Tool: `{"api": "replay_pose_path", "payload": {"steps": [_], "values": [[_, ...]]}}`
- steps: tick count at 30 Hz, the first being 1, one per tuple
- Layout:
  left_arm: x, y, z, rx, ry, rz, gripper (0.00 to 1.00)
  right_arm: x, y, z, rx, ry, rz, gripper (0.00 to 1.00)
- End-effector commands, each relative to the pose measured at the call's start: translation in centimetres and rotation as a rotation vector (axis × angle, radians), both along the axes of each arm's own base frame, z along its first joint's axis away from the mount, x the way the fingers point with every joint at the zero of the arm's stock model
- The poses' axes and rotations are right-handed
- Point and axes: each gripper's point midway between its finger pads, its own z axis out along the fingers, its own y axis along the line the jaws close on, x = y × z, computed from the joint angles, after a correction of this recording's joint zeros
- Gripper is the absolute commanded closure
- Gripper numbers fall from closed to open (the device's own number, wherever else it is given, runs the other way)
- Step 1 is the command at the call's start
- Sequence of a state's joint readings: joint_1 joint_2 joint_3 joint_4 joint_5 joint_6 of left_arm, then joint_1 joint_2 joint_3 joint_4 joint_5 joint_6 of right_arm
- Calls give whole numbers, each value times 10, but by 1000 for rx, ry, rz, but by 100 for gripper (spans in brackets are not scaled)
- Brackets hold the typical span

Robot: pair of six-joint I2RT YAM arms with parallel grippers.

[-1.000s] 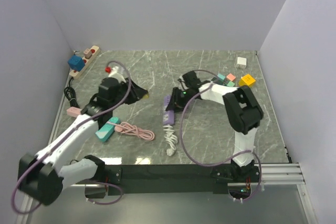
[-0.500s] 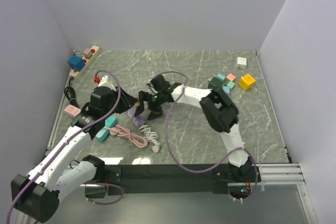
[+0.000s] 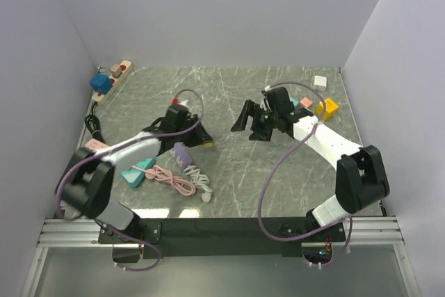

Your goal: Pull the plug off the socket

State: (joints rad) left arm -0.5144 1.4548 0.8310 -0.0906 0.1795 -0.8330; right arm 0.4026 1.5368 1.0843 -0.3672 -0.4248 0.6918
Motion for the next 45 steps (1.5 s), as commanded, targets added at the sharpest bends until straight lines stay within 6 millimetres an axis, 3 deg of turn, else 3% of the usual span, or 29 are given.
{"api": "replay_pose_path", "payload": {"steps": [1,2,4,5,7,8,11,12,13,18,20,22,27,28,29,31,32,35,42,45], "values": [[21,-73,45,-181,-126,-166,100,-28,-20,-22,-102,23,13,4],[19,-87,27,-179,-84,-195,100,-31,-21,-23,-101,19,14,4],[22,-112,30,-238,-79,-249,100,-41,-29,-26,-114,11,5,4],[19,-123,12,-240,-42,-274,100,-46,-34,-31,-132,16,-1,4],[19,-142,14,-302,-32,-323,99,-50,-41,-28,-153,0,-8,4],[17,-149,-3,-307,4,-338,99,-52,-45,-29,-174,-13,-13,4],[12,-163,-16,-369,53,-368,98,-55,-53,-35,-213,-12,-16,4],[12,-165,-19,-383,72,-358,93,-54,-56,-37,-232,-10,-24,4],[10,-166,-23,-389,84,-357,79,-54,-58,-38,-244,-11,-29,4],[8,-163,-40,-371,125,-331,50,-49,-65,-57,-311,20,-35,4],[7,-160,-41,-360,124,-320,32,-46,-63,-61,-315,30,-27,6],[7,-155,-43,-344,125,-299,2,-43,-61,-61,-309,28,-23,7],[8,-140,-23,-298,78,-235,1,-33,-56,-59,-328,20,-7,10],[9,-129,-31,-235,97,-182,1,-34,-53,-59,-336,18,7,10],[10,-123,-21,-215,84,-160,1,-30,-53,-59,-350,13,8,11],[12,-103,-26,-119,101,-81,1,-29,-49,-61,-364,15,23,11],[13,-98,-17,-104,85,-58,1,-27,-48,-63,-371,22,25,11],[13,-79,-14,-30,77,-3,1,-25,-37,-67,-387,25,51,12],[16,-43,-12,18,78,100,1,-22,-10,-72,-475,-11,127,15],[10,-27,-14,14,78,118,16,-19,-3,-77,-523,-18,153,15]]}}
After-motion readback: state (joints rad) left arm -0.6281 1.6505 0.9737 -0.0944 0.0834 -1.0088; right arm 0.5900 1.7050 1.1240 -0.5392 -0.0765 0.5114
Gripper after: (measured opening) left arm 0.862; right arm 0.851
